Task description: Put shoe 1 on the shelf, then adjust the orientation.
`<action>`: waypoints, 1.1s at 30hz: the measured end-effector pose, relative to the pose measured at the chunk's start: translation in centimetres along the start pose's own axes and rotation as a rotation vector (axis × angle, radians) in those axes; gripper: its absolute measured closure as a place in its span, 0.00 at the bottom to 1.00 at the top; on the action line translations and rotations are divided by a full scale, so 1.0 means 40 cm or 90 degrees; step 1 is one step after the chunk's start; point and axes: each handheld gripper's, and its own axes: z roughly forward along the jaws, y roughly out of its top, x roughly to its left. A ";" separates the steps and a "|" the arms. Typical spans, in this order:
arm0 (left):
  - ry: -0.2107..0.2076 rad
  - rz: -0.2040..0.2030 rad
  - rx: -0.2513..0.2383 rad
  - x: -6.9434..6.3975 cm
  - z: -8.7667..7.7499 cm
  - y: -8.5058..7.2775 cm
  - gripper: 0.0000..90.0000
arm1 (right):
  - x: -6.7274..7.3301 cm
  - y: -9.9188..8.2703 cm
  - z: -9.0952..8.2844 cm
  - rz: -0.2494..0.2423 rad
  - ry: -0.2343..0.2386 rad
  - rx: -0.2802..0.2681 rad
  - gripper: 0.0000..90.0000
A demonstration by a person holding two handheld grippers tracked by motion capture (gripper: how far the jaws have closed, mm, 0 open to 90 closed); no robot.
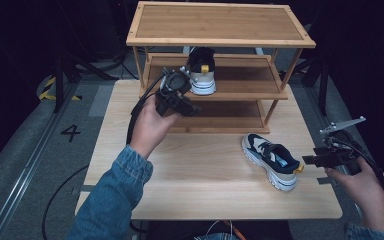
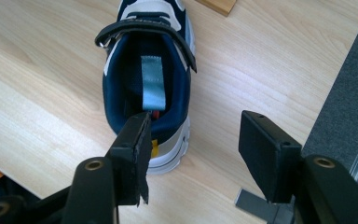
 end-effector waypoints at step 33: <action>0.008 -0.105 0.247 0.012 0.158 -0.262 0.50 | 0.047 0.011 0.069 -0.030 0.044 0.129 0.66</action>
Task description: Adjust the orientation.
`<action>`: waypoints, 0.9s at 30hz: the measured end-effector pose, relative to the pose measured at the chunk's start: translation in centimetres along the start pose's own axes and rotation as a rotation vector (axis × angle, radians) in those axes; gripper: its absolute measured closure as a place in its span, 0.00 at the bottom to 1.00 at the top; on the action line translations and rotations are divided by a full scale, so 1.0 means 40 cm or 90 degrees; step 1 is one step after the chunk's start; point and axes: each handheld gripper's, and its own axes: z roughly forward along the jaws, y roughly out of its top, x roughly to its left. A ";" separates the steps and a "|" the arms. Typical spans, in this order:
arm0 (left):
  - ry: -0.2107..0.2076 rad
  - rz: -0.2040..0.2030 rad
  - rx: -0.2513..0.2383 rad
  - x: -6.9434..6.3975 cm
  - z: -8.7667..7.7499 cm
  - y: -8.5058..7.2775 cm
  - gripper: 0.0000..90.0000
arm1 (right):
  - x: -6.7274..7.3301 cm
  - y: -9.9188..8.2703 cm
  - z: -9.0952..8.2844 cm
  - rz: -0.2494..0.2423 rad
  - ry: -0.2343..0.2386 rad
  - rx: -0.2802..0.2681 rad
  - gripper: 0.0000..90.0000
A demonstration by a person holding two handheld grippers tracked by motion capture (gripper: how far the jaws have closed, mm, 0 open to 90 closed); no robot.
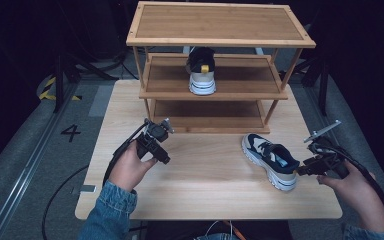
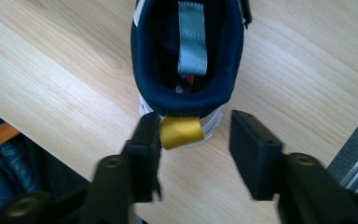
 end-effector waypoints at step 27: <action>-0.004 0.017 0.002 -0.002 0.010 0.000 0.50 | 0.191 0.061 0.004 -0.178 -0.012 0.014 0.88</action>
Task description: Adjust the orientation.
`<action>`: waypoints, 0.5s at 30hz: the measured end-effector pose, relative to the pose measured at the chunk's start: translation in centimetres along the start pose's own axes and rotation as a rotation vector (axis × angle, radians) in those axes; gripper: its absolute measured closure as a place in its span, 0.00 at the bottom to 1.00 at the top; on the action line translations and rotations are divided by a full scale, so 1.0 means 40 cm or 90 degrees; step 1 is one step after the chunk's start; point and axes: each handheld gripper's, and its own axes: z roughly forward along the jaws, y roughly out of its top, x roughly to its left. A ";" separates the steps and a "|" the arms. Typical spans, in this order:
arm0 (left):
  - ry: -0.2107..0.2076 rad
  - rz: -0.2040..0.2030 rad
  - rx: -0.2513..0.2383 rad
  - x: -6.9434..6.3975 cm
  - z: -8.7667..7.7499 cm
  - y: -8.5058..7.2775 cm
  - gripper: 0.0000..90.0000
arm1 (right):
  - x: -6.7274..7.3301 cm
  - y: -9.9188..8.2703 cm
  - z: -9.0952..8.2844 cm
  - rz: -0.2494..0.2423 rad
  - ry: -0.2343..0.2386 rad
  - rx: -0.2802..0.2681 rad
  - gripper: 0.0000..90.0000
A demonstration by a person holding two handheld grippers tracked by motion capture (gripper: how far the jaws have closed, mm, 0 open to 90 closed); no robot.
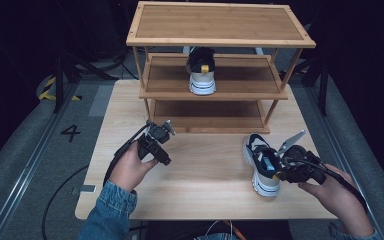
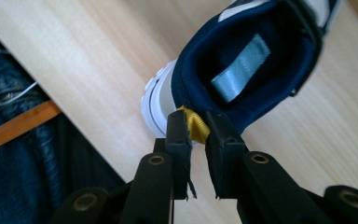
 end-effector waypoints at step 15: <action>-0.004 -0.020 0.010 0.029 0.006 -0.027 0.51 | 0.000 0.016 0.007 -0.009 0.017 -0.021 0.52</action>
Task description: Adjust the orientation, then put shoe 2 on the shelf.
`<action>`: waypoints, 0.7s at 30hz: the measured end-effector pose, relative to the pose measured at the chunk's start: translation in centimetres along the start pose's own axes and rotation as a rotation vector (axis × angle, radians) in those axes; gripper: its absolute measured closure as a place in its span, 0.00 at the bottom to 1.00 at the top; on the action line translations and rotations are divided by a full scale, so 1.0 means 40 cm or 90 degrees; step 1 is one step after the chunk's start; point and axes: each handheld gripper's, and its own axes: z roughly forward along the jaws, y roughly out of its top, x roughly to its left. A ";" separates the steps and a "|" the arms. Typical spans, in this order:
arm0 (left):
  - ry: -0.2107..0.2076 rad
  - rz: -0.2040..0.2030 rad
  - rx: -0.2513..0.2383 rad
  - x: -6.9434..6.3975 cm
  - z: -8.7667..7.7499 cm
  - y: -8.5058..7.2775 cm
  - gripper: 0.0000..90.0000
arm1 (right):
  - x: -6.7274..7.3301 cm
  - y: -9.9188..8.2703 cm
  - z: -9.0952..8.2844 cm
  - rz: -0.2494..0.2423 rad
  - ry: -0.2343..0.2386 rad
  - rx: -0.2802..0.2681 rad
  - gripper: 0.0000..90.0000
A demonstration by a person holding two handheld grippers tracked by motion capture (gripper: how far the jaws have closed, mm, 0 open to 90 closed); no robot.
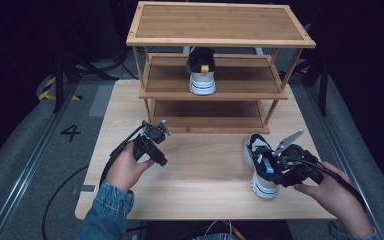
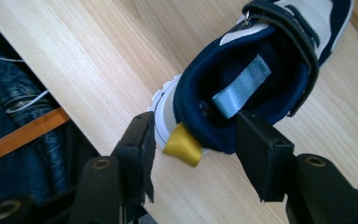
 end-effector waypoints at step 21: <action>-0.010 -0.073 0.009 0.075 0.016 -0.076 0.48 | -0.019 0.051 0.138 -0.032 0.074 0.107 0.64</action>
